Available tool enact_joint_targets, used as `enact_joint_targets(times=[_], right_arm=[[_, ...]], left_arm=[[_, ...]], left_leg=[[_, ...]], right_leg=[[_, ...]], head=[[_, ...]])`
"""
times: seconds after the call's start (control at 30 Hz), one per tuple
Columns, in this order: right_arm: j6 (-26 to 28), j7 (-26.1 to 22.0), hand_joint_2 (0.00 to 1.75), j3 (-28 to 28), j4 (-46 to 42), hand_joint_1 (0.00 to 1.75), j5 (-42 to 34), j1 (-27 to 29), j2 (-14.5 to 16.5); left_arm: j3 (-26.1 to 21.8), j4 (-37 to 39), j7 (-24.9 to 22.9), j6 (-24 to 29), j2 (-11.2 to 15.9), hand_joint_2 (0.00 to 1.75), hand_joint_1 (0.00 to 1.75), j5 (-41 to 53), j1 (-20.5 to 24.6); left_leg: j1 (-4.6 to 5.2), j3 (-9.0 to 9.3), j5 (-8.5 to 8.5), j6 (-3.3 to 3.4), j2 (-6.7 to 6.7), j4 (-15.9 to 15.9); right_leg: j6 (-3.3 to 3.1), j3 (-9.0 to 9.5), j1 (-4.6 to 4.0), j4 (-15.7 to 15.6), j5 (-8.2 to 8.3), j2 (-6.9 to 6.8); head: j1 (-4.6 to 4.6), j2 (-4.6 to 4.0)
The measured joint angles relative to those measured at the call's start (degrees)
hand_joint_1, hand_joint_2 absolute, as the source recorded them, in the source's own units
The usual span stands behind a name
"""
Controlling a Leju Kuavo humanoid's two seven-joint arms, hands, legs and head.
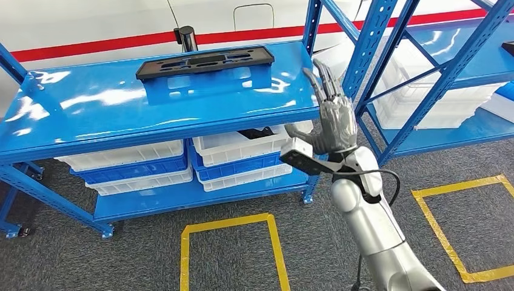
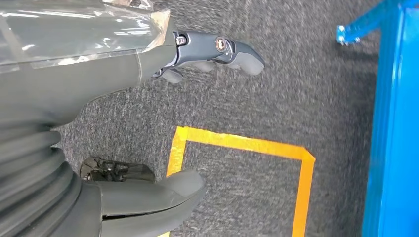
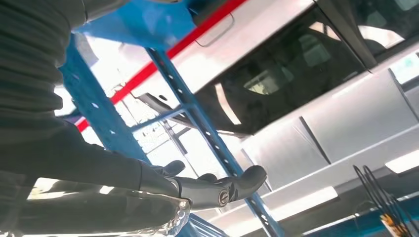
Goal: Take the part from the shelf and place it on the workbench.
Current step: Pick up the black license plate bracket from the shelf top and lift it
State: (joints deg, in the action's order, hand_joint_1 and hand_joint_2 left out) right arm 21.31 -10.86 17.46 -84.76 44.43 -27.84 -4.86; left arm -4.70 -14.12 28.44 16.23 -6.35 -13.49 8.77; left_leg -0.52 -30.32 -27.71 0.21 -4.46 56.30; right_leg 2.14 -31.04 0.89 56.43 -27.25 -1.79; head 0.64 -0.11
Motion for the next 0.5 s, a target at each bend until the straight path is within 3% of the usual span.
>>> enact_joint_targets(times=[0.17,0.33,0.5], right_arm=[[-2.82,4.08,1.75,3.28,2.46,0.00,1.01,-10.45,0.15],[-3.86,5.50,1.75,5.08,4.32,0.00,1.62,-14.67,0.33],[-7.87,10.68,1.75,7.71,9.60,0.00,4.76,-21.70,2.48]], left_arm=[[1.29,0.00,-0.65,-0.25,-0.53,1.75,0.00,1.86,1.10],[1.79,0.00,-0.67,-0.58,-0.76,1.75,0.00,2.65,1.28],[3.24,-0.04,-0.83,-0.88,-1.02,1.75,0.00,6.03,1.89]], left_leg=[[-0.02,0.00,0.04,-0.02,0.07,0.01],[0.00,-0.19,0.07,-0.02,0.07,0.01],[0.01,-0.32,0.16,0.00,0.04,0.01]], right_leg=[[0.00,0.00,-0.01,0.01,0.00,-0.03],[0.01,0.01,-0.02,0.04,0.00,-0.03],[0.05,-0.06,-0.03,0.07,0.04,0.00]], head=[[-0.01,0.00],[0.00,0.00],[0.01,0.00]])
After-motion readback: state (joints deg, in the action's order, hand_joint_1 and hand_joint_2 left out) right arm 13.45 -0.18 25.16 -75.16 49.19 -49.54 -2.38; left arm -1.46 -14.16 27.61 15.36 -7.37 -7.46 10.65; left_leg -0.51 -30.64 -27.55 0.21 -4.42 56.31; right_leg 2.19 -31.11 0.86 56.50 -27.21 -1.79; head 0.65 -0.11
